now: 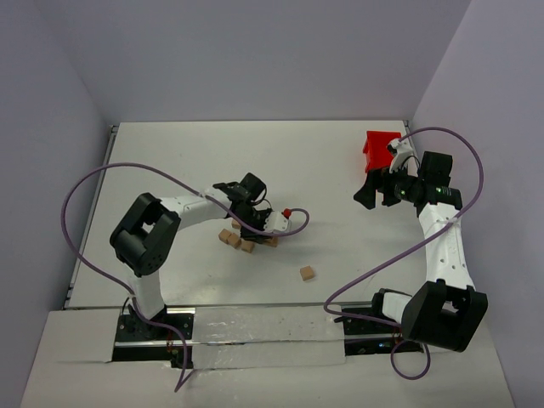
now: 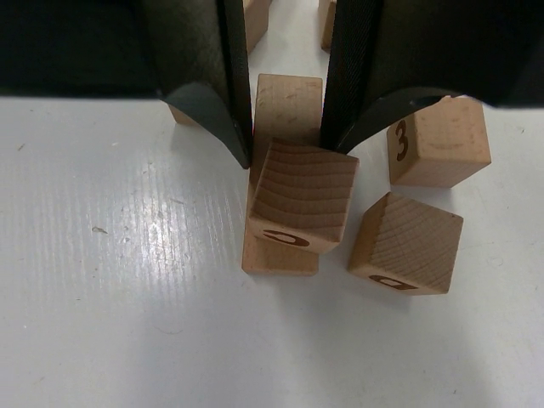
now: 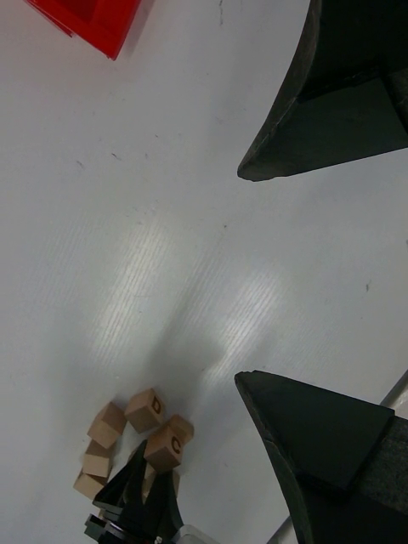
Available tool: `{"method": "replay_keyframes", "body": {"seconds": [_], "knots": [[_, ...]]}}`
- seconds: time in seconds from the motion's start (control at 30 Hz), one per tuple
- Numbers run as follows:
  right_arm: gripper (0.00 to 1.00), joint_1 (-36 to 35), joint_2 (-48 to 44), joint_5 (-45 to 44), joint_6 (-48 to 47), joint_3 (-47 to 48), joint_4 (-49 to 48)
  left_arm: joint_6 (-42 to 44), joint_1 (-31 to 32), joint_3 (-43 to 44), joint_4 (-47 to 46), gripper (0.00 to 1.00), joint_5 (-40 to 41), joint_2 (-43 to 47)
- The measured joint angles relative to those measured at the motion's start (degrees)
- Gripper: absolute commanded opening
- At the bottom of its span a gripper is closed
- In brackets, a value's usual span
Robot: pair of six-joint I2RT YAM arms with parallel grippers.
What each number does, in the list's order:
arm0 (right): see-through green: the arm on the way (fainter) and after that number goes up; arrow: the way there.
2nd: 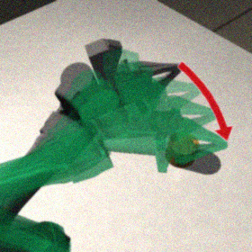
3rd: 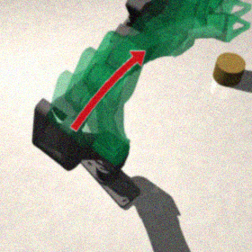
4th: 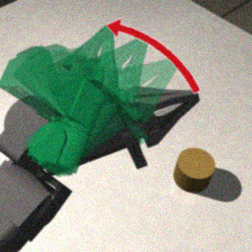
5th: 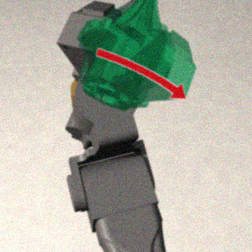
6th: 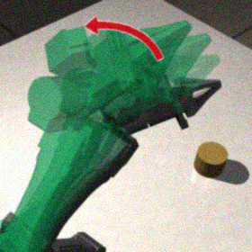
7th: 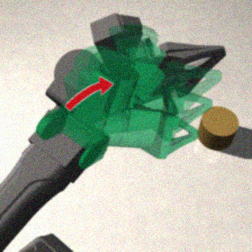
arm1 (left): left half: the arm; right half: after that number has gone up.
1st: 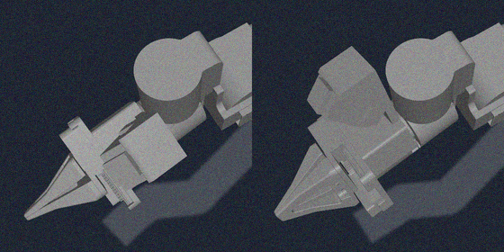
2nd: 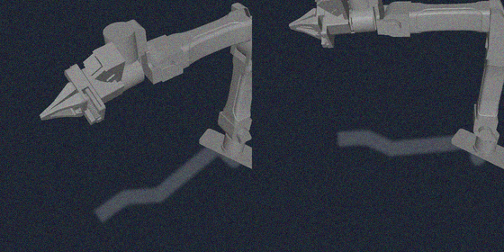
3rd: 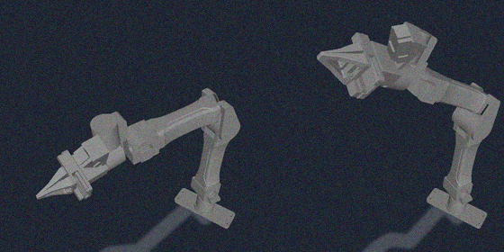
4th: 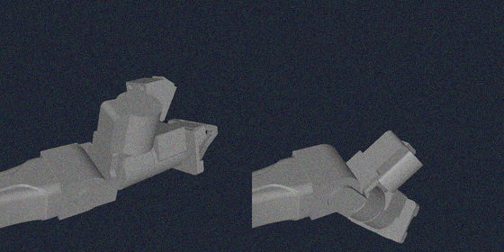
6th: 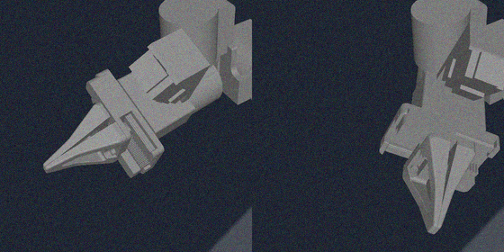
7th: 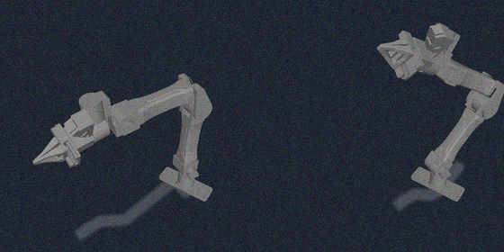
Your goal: Build the wood block tower
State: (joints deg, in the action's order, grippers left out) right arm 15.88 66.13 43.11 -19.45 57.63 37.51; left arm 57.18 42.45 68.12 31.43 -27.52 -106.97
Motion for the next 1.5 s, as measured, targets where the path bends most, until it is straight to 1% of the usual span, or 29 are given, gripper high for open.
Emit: {"method": "replay_keyframes", "body": {"seconds": [0.2,0.37,0.53,0.67,0.93,1.27,1.5], "knots": [[0.99,0.00,0.14,0.04,0.71,-0.06,-0.21,0.03,0.01,0.59,1.83,0.06,-0.09,0.58],[0.99,0.00,0.66,0.11,1.55,-0.57,-0.44,0.09,-0.01,4.28,4.89,0.05,-0.17,0.58],[1.00,0.00,1.44,0.54,2.69,-0.76,-1.01,0.49,-0.98,10.84,7.94,0.05,-1.09,0.47],[1.00,0.00,1.70,0.79,3.52,-1.04,-1.89,0.93,-3.14,17.21,10.23,0.04,-2.39,-0.76],[1.00,0.00,3.55,1.14,4.40,-1.22,-3.20,2.31,-8.69,27.05,13.31,0.04,-3.48,-8.28],[1.00,0.00,4.59,1.09,4.84,-1.84,-3.77,2.41,-10.66,28.17,12.71,0.02,-3.44,-15.25],[1.00,0.00,4.61,0.92,4.82,-1.84,-3.75,1.33,-10.74,27.23,9.53,0.01,-3.58,-16.17]]}}
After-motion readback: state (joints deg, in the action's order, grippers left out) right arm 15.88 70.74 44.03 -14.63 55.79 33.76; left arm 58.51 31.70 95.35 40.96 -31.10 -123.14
